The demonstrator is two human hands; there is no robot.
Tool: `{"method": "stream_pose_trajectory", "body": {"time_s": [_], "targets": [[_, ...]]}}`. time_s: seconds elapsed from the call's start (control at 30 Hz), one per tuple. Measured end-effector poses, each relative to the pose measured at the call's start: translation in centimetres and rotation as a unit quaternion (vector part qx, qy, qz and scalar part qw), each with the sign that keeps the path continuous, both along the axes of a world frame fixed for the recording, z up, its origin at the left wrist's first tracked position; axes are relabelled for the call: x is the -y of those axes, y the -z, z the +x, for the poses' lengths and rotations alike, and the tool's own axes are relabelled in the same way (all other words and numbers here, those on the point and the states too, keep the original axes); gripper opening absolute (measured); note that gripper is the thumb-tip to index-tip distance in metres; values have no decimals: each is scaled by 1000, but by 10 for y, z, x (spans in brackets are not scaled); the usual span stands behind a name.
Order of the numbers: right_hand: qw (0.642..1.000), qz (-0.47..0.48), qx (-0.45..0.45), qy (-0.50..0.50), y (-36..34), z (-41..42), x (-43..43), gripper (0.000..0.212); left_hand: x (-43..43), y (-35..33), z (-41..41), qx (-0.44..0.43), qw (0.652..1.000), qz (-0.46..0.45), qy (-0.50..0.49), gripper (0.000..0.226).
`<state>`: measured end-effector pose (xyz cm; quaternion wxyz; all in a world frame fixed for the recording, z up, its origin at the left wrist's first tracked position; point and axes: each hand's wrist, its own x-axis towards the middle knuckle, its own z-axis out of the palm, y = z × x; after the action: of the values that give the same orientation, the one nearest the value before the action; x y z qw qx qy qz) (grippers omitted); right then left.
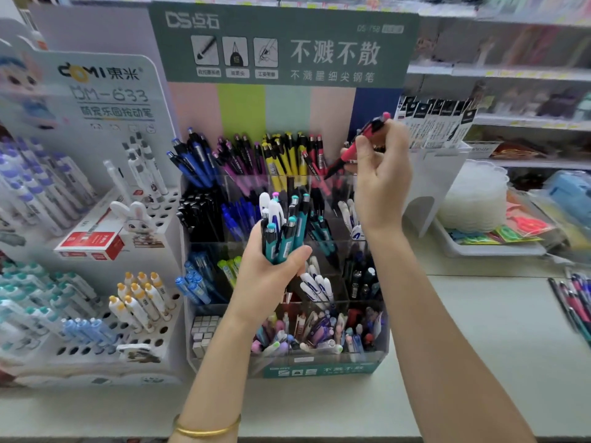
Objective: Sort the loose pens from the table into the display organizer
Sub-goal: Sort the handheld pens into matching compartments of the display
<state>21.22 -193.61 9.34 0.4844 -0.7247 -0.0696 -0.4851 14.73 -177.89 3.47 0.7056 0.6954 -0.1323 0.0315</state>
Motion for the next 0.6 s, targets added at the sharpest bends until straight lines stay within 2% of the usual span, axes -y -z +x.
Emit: {"method": "stream_pose_trajectory", "body": {"time_s": [0.07,0.2,0.37,0.47,0.6], "targets": [[1000,-16,24,12,1,6,-2,19,0,1,0,6,1000,3,16,30],[994,-65,72,50,-1,12,-4,17,-2,3,4,9,999,16,38,31],[959,-199,-1,200,5,23,-14,37,-3,3,7,4,999,-5,43,35],[945,-254,-28,203,0,28,-18,34,-4,0,7,5,999,-20,39,47],[936,-261,-97,216,-11,31,-21,33,-6,4,9,-5,999,-28,40,42]]}}
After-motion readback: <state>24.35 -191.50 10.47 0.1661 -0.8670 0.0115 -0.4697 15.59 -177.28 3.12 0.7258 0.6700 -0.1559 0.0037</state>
